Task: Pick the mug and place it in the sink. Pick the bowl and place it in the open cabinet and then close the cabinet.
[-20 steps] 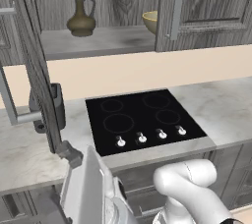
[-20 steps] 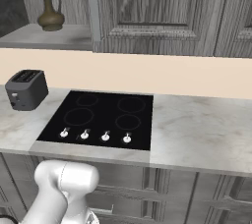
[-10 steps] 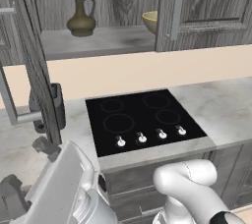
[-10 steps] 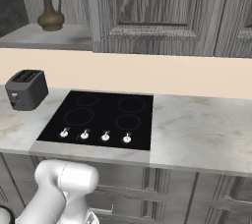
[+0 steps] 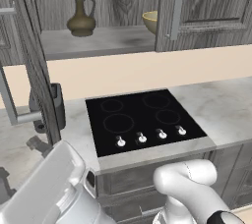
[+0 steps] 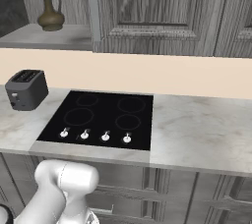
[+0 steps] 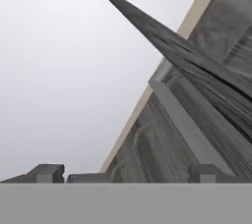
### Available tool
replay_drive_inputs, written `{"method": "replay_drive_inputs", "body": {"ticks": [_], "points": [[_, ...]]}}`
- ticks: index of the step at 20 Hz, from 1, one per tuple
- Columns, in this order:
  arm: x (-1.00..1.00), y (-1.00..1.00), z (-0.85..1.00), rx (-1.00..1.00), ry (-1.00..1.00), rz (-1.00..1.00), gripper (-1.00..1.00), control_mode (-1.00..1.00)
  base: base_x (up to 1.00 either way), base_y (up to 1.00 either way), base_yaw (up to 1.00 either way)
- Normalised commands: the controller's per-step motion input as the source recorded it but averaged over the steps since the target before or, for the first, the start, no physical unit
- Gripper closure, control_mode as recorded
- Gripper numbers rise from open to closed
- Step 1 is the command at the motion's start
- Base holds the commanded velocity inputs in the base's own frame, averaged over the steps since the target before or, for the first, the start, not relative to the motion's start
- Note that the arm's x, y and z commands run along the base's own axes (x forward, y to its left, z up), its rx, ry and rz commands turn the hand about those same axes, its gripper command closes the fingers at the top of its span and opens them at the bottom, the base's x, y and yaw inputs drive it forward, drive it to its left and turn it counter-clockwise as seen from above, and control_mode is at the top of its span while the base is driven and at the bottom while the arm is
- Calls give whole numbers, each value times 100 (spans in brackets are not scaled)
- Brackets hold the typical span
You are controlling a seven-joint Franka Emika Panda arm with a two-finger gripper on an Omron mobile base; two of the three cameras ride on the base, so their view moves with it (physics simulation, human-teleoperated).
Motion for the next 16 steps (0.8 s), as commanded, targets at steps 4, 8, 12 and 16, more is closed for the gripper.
{"method": "replay_drive_inputs", "body": {"ticks": [4, 8, 12, 16], "points": [[-73, 46, -42, 12, 11, -42, -100, -100, 0, 0, 0], [-74, 29, -24, 6, 4, -51, -100, -100, 0, 0, 0], [-76, 14, -8, 3, 0, -63, -100, -100, 0, 0, 0], [-71, 16, -7, 3, 1, -66, -100, -100, 0, 0, 0]]}}
